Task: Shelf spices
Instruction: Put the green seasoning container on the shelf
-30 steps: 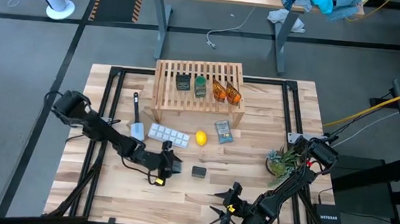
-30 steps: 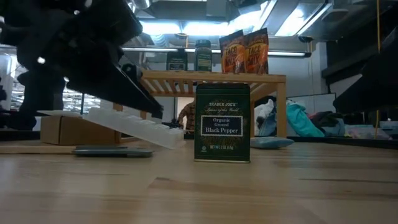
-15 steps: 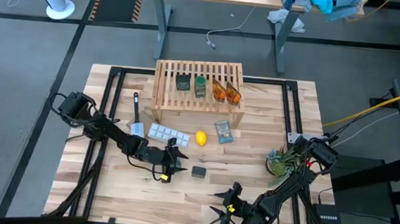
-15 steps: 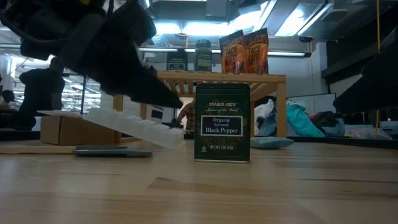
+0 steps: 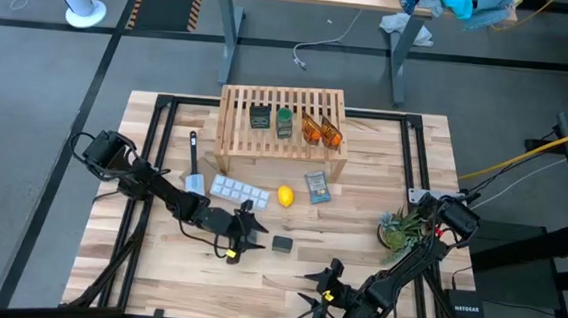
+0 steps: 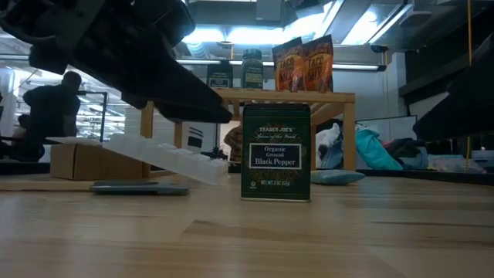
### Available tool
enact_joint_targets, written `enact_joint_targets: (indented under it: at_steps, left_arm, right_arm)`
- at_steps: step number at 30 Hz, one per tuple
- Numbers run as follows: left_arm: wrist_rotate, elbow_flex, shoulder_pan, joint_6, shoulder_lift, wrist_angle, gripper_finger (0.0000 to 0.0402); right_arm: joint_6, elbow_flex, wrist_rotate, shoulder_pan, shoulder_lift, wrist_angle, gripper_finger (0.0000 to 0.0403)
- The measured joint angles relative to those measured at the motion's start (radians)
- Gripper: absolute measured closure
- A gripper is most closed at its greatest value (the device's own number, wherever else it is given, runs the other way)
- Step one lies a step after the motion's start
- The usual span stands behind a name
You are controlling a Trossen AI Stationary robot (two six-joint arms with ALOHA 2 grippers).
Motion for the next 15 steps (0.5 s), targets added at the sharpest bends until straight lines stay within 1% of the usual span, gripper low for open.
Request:
enact_joint_targets:
  at_steps: [6,12,15]
  left_arm:
    - [0.005,0.000,-0.008,-0.002,0.000,0.000,0.0192]
    - [0.006,0.001,0.019,0.003,0.000,0.010,0.0192]
    - [0.009,0.003,0.033,0.038,0.000,0.013,0.0192]
  right_arm:
    - [0.000,0.000,0.000,0.000,0.000,0.000,0.0152]
    - [0.000,0.000,0.000,0.000,0.000,0.000,0.0152]
    - [0.000,0.000,0.000,0.000,0.000,0.000,0.0152]
